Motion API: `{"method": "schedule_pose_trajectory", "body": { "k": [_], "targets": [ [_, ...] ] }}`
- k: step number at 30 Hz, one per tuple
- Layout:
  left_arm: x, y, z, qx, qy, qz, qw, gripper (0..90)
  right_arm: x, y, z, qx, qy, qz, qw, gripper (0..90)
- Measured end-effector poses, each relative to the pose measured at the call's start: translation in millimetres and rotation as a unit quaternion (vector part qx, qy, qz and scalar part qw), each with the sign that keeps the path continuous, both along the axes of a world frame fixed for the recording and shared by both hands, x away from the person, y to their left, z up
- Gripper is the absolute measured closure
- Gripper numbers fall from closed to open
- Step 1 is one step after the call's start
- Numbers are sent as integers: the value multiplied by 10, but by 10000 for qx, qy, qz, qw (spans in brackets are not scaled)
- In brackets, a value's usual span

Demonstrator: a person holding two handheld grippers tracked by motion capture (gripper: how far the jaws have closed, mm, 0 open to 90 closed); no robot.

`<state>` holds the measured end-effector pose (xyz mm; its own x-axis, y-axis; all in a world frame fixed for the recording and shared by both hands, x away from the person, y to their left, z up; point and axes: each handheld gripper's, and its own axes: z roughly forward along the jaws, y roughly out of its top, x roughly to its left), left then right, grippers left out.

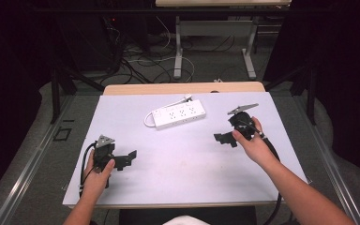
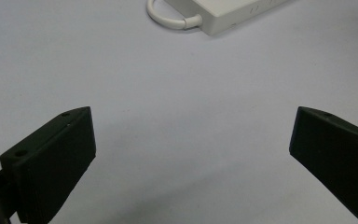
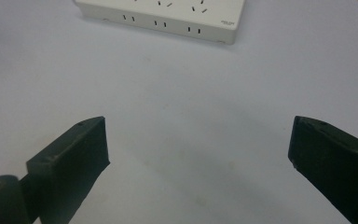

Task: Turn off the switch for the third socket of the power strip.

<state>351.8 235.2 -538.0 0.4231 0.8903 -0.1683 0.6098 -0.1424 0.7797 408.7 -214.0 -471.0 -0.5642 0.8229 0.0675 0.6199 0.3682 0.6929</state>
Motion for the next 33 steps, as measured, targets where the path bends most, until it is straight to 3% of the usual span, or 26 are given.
{"method": "schedule_pose_trajectory", "body": {
  "k": [17, 33],
  "targets": [
    [-8, -2, 6, 8, -7, 27, 10000, 3, -289, -338, -223, 246, -78, -308, 9992, 13],
    [-15, 2, 17, 23, 29, 7, 10000, 3, -448, -635, -465, 83, -221, -825, 9963, 7]
  ]
}}
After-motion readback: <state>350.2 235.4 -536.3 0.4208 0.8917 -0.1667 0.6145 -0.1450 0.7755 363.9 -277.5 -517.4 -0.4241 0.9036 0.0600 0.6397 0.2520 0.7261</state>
